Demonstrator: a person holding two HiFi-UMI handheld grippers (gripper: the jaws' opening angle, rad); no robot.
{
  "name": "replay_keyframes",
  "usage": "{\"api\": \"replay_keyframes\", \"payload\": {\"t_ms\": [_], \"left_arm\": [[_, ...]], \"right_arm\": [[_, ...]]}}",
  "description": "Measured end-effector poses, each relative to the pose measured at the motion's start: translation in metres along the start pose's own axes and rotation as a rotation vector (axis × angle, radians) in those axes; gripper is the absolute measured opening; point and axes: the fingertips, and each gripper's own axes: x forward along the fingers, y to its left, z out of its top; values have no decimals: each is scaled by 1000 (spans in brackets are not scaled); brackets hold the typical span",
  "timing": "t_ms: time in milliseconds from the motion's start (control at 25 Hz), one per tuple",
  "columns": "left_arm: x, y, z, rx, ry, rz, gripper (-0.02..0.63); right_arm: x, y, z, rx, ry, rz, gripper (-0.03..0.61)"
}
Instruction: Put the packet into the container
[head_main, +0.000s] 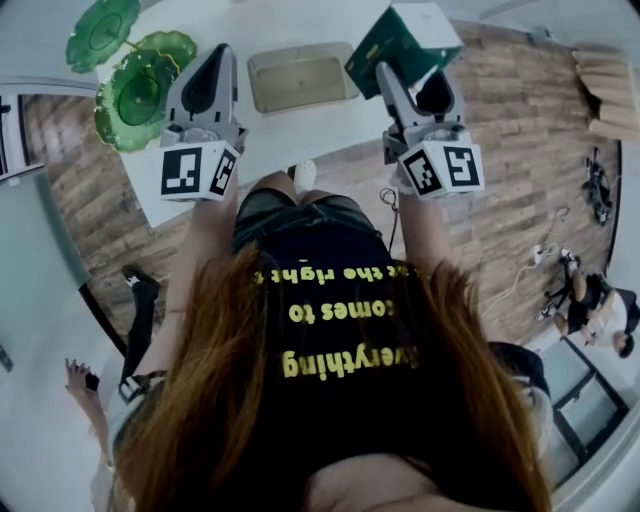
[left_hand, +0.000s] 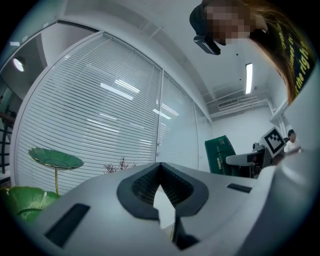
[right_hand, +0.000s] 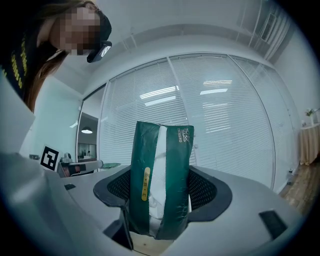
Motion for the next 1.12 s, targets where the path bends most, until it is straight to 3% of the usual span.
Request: {"api": "replay_keyframes", "payload": {"t_ms": [400,720,1000,1120], "left_arm": [[16,17,4,-5,1,-26,2],[12,29,3,-10,-4,-9,2],[4,43,3,-12,-3,30,2],[1,47,1,-14,4,42,2]], "right_arm": [[18,3,-5,-3,52,17,328],[41,21,-19,-48,137,133,328],[68,36,-50,-136,298,267,328],[79,35,-60,-130,350,285,328]]}}
